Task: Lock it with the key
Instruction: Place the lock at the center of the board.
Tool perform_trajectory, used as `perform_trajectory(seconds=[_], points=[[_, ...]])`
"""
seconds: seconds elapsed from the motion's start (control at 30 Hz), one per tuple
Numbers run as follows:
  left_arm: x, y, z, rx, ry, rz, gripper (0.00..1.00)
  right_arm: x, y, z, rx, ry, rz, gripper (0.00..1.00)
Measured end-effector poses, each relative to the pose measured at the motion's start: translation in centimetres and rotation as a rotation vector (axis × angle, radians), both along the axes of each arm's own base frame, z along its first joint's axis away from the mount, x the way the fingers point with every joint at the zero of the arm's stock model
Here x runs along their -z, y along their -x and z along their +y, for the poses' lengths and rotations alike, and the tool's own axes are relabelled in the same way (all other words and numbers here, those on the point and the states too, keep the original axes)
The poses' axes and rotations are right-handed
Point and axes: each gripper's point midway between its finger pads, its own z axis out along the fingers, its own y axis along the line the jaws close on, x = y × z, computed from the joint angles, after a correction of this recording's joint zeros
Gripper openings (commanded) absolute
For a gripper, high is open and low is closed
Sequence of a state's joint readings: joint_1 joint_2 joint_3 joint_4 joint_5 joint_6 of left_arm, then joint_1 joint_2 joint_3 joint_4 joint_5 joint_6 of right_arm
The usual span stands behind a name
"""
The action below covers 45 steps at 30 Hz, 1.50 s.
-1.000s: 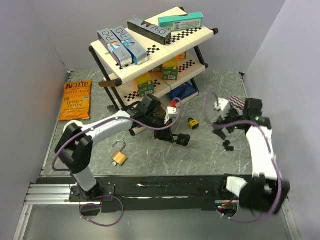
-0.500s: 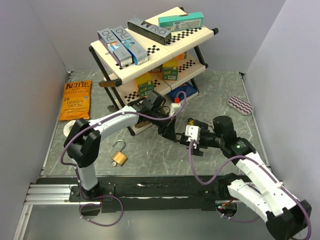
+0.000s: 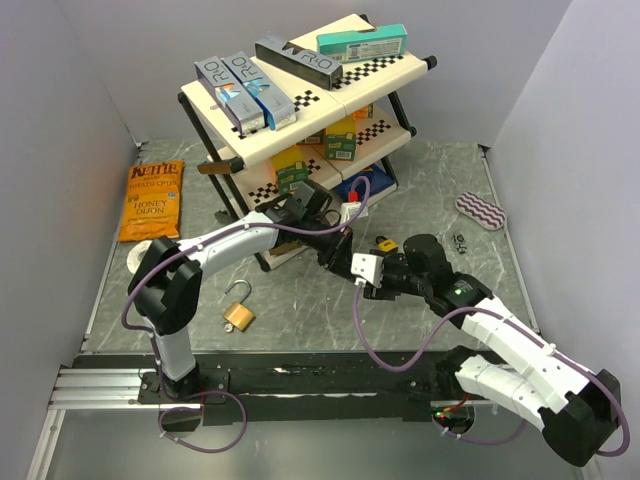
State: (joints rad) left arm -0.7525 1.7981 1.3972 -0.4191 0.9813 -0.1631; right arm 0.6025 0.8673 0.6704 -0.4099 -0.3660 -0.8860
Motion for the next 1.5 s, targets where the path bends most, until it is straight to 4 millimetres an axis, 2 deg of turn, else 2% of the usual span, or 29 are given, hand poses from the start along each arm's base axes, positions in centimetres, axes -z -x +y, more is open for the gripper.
perform_trajectory(seconds=[0.07, 0.1, 0.23, 0.27, 0.3, 0.4, 0.5, 0.53, 0.63, 0.73, 0.8, 1.0, 1.13, 1.27, 1.3, 1.43, 1.5], points=[[0.1, -0.1, 0.0, -0.004, -0.002, -0.002, 0.04, 0.1, -0.1, 0.0, 0.015, -0.002, 0.004, 0.13], [0.1, -0.1, 0.0, -0.006, -0.002, -0.003, 0.17, 0.1, -0.1, -0.1, 0.017, 0.0, 0.002, 0.0], [0.1, -0.1, 0.0, -0.002, 0.0, -0.007, 0.5, 0.3, -0.1, -0.4, 0.047, 0.004, 0.02, 0.0], [0.0, -0.1, 0.0, 0.003, 0.005, -0.016, 0.62, 0.6, -0.1, -0.6, 0.066, 0.008, 0.036, 0.0], [0.0, -0.2, 0.0, 0.005, 0.008, -0.026, 0.79, 0.9, 0.0, -1.0, 0.086, 0.018, 0.054, 0.0], [-0.2, -0.4, 0.9, -0.007, 0.013, -0.09, 0.94, 2.2, 0.1, -3.4, 0.194, 0.033, 0.15, 0.0], [-1.0, -0.1, 2.9, -0.023, 0.024, -0.214, 0.99, 3.4, -0.6, -7.5, 0.37, 0.046, 0.24, 0.0], [-1.5, 0.2, 3.7, -0.029, 0.032, -0.261, 0.97, 3.6, -0.7, -8.8, 0.425, 0.052, 0.27, 0.0], [-3.0, 0.7, 5.4, -0.038, 0.064, -0.419, 0.96, 4.2, -1.0, -11.5, 0.554, 0.054, 0.356, 0.0], [-3.7, 0.9, 6.9, -0.045, 0.08, -0.558, 0.96, 5.2, -1.4, -13.6, 0.67, 0.056, 0.445, 0.0], [-3.4, 1.0, 7.9, -0.053, 0.068, -0.628, 0.96, 6.5, -1.6, -14.9, 0.751, 0.069, 0.516, 0.0], [-0.3, 0.7, 11.0, -0.09, -0.04, -0.738, 0.96, 10.3, -2.9, -18.4, 1.01, 0.092, 0.739, 0.0], [1.8, 0.3, 13.6, -0.128, -0.123, -0.77, 0.96, 11.4, -4.5, -19.1, 1.107, 0.068, 0.783, 0.0], [4.5, -0.3, 17.4, -0.158, -0.239, -0.777, 0.96, 12.1, -5.4, -18.8, 1.147, 0.038, 0.805, 0.02], [5.1, -0.4, 18.2, -0.155, -0.265, -0.776, 0.96, 12.2, -5.4, -18.7, 1.154, 0.035, 0.813, 0.06], [6.8, -0.2, 21.3, -0.083, -0.349, -0.801, 0.97, 13.0, -5.4, -18.4, 1.17, 0.035, 0.84, 0.38], [7.6, 0.3, 22.7, -0.01, -0.382, -0.821, 0.98, 13.3, -5.3, -18.1, 1.174, 0.038, 0.855, 0.42]])
